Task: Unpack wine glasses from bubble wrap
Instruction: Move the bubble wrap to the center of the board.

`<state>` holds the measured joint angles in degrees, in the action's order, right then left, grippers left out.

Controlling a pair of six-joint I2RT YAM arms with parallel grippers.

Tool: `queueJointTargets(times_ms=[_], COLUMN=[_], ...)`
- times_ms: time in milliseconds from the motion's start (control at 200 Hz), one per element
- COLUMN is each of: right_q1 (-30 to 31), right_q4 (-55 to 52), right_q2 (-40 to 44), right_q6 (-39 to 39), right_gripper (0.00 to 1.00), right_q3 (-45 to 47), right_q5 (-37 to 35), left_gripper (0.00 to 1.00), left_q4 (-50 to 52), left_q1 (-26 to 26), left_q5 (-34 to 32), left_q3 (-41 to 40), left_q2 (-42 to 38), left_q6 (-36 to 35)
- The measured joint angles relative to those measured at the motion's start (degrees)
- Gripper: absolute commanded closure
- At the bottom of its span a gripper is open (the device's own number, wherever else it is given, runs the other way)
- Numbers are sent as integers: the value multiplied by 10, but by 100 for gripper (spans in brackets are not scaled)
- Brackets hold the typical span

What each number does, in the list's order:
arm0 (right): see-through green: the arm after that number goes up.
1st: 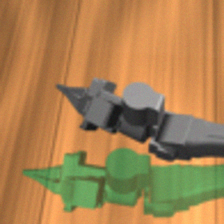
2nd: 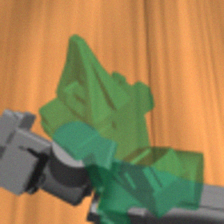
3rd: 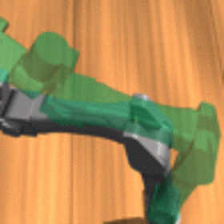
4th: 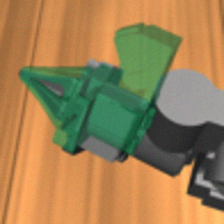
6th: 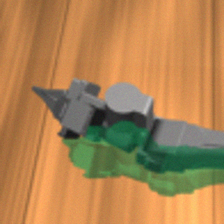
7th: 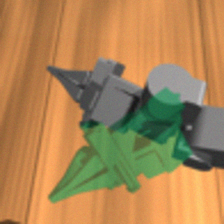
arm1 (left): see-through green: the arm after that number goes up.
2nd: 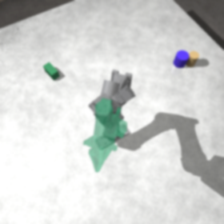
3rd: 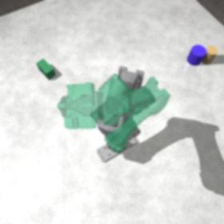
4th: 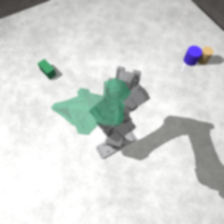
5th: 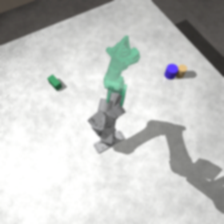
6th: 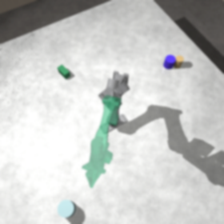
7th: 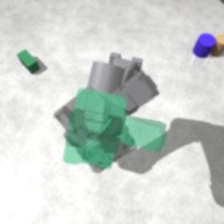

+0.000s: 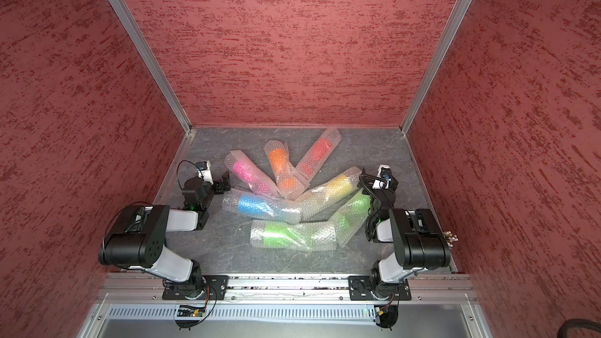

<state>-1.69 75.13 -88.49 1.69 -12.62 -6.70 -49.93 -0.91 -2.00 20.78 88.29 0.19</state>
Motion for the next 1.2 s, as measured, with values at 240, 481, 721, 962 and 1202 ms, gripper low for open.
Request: queueJointTargets(times_ms=[240, 481, 721, 962, 1202], right_q1=[6, 152, 309, 307, 430], right_q4=[-144, -326, -656, -807, -916], right_q2=[140, 267, 334, 419, 306], right_q6=[19, 29, 94, 111, -54], right_gripper=[1, 1, 1, 1, 2], right_q3=[-53, -212, -401, -424, -424], right_q5=[1, -6, -30, 60, 115], left_gripper=[0, 0, 0, 0, 0], left_q4=[147, 284, 615, 881, 987], left_q1=[58, 264, 349, 274, 280], left_q5=[-100, -159, -149, -49, -16], left_q3=[68, 134, 301, 318, 283], left_q2=[-141, -331, -386, -413, -442], left_q6=[-16, -27, 130, 275, 326])
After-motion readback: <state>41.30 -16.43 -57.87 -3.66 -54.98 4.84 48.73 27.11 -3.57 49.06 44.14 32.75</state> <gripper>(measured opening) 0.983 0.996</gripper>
